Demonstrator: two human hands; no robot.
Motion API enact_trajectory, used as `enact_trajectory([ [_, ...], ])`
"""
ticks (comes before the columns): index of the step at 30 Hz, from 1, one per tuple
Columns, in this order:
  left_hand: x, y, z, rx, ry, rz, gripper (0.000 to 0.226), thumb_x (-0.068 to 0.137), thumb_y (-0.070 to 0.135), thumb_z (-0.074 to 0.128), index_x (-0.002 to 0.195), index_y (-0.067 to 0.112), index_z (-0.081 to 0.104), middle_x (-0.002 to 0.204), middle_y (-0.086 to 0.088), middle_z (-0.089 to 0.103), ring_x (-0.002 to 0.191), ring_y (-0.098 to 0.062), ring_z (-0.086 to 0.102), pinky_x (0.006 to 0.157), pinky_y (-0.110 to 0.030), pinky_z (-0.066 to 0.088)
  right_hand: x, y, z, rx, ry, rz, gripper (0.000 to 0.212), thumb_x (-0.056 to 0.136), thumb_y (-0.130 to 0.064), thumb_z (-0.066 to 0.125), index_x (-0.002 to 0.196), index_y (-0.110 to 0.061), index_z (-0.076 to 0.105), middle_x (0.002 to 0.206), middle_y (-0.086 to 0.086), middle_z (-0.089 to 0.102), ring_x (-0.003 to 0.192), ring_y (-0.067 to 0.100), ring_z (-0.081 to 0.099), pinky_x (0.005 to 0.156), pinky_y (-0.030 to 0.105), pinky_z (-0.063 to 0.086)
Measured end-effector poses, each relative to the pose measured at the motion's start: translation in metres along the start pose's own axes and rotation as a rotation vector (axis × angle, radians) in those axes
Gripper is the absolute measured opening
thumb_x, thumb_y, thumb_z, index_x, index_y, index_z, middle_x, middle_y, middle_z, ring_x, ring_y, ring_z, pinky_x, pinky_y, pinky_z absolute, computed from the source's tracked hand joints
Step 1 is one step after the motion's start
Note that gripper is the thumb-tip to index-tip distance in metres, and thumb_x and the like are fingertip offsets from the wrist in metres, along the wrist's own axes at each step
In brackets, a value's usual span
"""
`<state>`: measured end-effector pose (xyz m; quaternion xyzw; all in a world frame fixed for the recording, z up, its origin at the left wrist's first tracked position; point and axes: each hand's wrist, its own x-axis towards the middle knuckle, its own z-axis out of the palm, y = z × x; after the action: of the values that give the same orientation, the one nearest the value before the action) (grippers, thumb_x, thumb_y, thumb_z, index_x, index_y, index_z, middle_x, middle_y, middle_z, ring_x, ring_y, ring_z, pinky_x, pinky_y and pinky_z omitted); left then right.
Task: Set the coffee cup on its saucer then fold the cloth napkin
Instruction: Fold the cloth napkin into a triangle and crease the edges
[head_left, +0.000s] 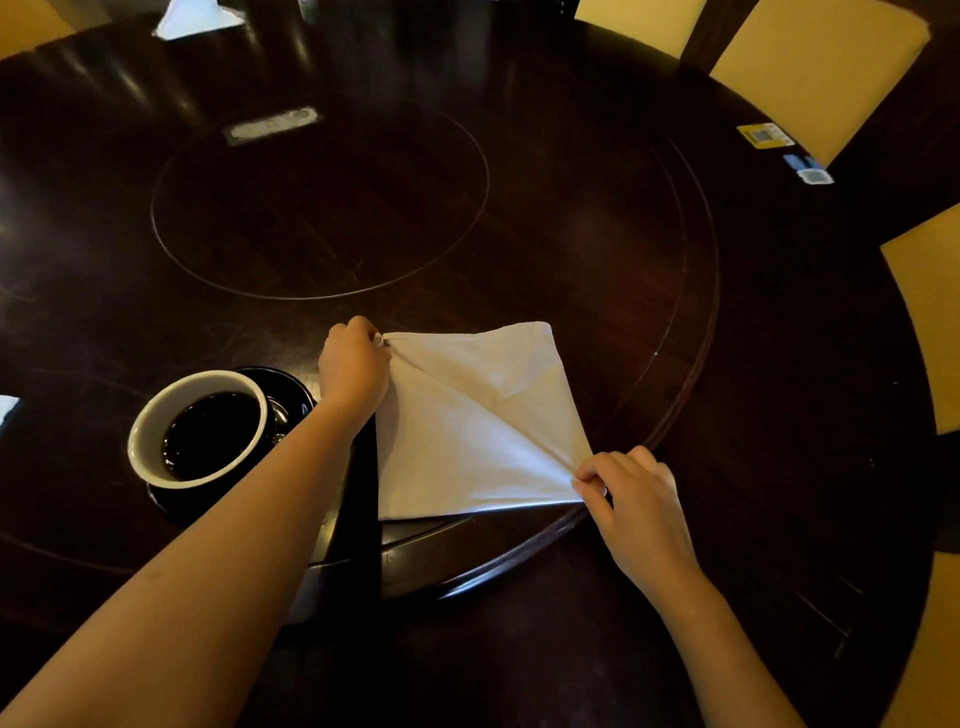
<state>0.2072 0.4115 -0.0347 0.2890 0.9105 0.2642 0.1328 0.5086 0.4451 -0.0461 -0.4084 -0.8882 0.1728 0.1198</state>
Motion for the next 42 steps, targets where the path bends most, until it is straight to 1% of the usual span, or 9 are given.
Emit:
enact_trajectory([
  [7,-0.014,0.003,-0.006,0.051,0.095,0.002,0.035,0.094,0.023,0.049,0.126,0.008,0.048,0.13,-0.018,0.043,0.106,-0.031,0.045,0.085,-0.039,0.04,0.007,0.001,-0.002,-0.002,-0.075,0.001,0.003,0.087,-0.024,0.061,0.084,-0.023,0.06,0.075,-0.013,0.052,0.081,0.013,0.045,0.082,0.03,0.028],
  [10,-0.043,0.021,0.004,0.149,0.22,0.281,0.039,0.087,0.01,0.055,0.126,0.008,0.052,0.129,-0.019,0.049,0.118,-0.038,0.043,0.094,-0.046,0.036,0.019,-0.001,-0.006,0.255,0.032,0.067,0.01,0.091,-0.02,0.053,0.097,-0.02,0.061,0.089,-0.012,0.055,0.091,0.01,0.047,0.081,0.025,0.034],
  [13,-0.071,0.024,0.03,0.231,0.068,0.574,0.043,0.082,-0.003,0.054,0.123,0.01,0.056,0.131,-0.015,0.054,0.125,-0.034,0.045,0.107,-0.046,0.029,0.047,-0.006,-0.007,0.304,0.116,0.081,0.03,0.095,-0.021,0.037,0.109,-0.017,0.062,0.104,-0.005,0.061,0.1,0.01,0.046,0.084,0.023,0.035],
  [21,-0.039,-0.005,0.018,0.309,0.013,0.543,0.018,0.082,0.003,0.058,0.096,0.008,0.068,0.102,-0.012,0.068,0.103,-0.036,0.057,0.099,-0.053,0.037,0.127,-0.013,0.008,0.291,0.005,0.245,0.029,0.091,-0.019,0.053,0.119,-0.011,0.055,0.102,0.003,0.055,0.105,0.028,0.053,0.084,0.042,0.049],
  [26,-0.034,-0.002,0.012,0.51,0.019,0.503,0.02,0.089,0.013,0.048,0.1,0.011,0.065,0.105,-0.008,0.064,0.108,-0.03,0.051,0.108,-0.044,0.025,0.138,-0.02,0.015,0.195,0.022,0.213,0.024,0.092,-0.013,0.049,0.116,-0.012,0.055,0.114,0.008,0.056,0.113,0.026,0.048,0.091,0.044,0.046],
  [29,-0.044,0.006,0.021,0.52,0.07,0.536,0.021,0.087,0.014,0.053,0.103,0.009,0.065,0.108,-0.012,0.067,0.111,-0.033,0.055,0.109,-0.051,0.028,0.13,-0.023,0.014,0.061,0.071,0.062,0.036,0.094,-0.022,0.042,0.128,-0.01,0.048,0.129,0.01,0.051,0.123,0.028,0.042,0.102,0.043,0.039],
  [33,-0.064,-0.001,0.046,0.5,-0.04,0.633,0.049,0.092,0.036,0.031,0.129,0.013,0.054,0.137,-0.011,0.053,0.13,-0.031,0.044,0.11,-0.052,0.025,0.109,-0.042,0.033,-0.108,-0.27,-0.355,0.065,0.093,-0.045,0.012,0.147,-0.009,0.015,0.157,0.009,0.016,0.146,0.022,0.01,0.118,0.036,0.006],
  [36,-0.069,-0.011,0.052,0.485,-0.027,0.603,0.056,0.095,0.045,0.021,0.137,0.016,0.045,0.144,-0.009,0.044,0.136,-0.03,0.036,0.112,-0.046,0.011,0.111,-0.033,0.048,-0.217,-0.313,-0.328,0.076,0.087,-0.061,0.003,0.148,-0.015,-0.003,0.159,0.002,-0.007,0.145,0.015,-0.011,0.118,0.036,-0.008],
  [42,-0.068,-0.013,0.052,0.45,-0.024,0.572,0.053,0.092,0.044,0.029,0.139,0.022,0.041,0.148,-0.004,0.039,0.139,-0.027,0.03,0.112,-0.044,0.004,0.126,-0.017,0.042,-0.361,-0.231,-0.242,0.075,0.084,-0.057,-0.009,0.148,-0.019,-0.005,0.159,-0.001,-0.004,0.146,0.015,-0.006,0.118,0.042,-0.006],
])
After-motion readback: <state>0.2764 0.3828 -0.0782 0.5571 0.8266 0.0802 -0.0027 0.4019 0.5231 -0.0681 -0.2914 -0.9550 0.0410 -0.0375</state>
